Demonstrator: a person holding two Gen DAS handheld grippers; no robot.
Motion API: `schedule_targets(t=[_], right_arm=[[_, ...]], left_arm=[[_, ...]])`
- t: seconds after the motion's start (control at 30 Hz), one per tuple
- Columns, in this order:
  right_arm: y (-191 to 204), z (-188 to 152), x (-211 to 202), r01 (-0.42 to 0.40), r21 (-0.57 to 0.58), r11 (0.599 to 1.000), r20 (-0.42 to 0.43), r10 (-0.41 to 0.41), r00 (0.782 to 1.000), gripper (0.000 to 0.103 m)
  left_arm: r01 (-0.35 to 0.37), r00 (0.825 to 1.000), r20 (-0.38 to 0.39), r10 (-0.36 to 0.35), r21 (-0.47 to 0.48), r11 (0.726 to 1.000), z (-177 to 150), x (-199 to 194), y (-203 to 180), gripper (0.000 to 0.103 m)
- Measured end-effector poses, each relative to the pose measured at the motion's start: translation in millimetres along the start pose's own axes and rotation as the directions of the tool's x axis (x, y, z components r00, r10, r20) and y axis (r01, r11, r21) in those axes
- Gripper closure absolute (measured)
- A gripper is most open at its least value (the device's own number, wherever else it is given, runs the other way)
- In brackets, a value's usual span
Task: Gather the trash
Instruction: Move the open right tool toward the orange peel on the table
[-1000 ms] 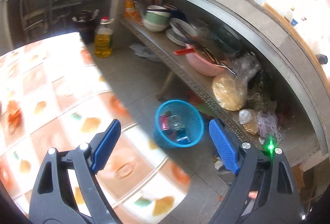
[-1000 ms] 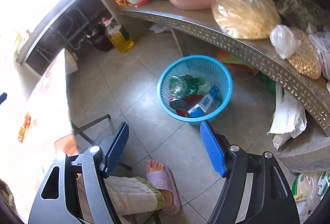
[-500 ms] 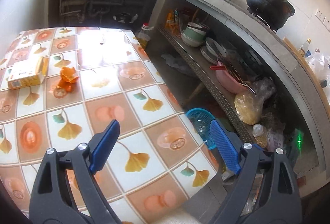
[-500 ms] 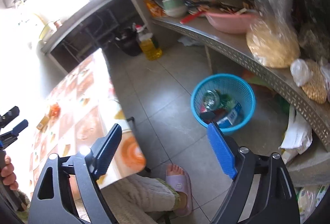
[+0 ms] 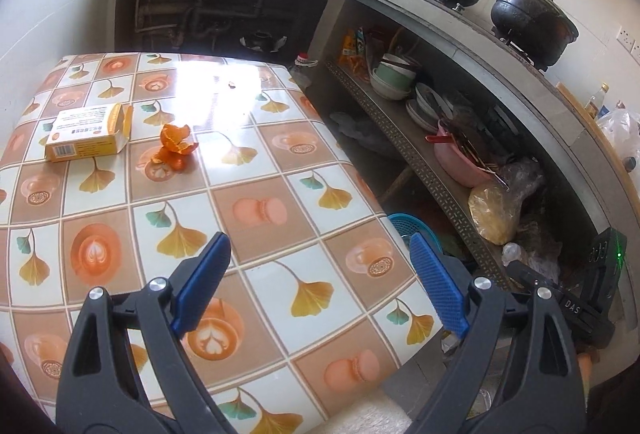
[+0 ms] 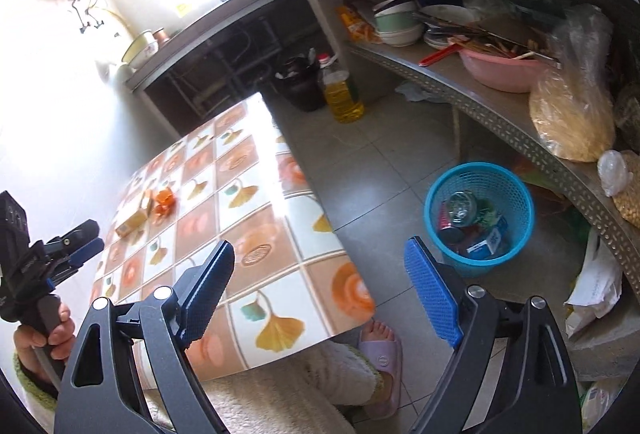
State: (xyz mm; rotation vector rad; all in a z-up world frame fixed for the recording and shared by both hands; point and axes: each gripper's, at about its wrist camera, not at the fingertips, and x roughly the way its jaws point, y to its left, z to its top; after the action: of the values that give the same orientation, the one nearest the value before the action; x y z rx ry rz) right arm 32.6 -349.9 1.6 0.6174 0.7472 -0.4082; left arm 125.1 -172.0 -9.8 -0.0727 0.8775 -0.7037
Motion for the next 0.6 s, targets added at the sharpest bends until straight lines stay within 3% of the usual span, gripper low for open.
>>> schedule_targets(t=[0.23,0.6], right_arm=[[25,-2,11,-0.068,-0.025,0.997,-0.050,0.067,0.997,0.019],[43,-8,23,-0.096,-0.054,0.994,-0.090,0.091,0.992,0.019]], left_arm=[[-0.024,1.000,0.003,0.024,-0.022,0.999,-4,-4,16,0.016],[-0.039,0.999,-0.005,0.039,-0.038,0.999,-9,-1,28,0.016]])
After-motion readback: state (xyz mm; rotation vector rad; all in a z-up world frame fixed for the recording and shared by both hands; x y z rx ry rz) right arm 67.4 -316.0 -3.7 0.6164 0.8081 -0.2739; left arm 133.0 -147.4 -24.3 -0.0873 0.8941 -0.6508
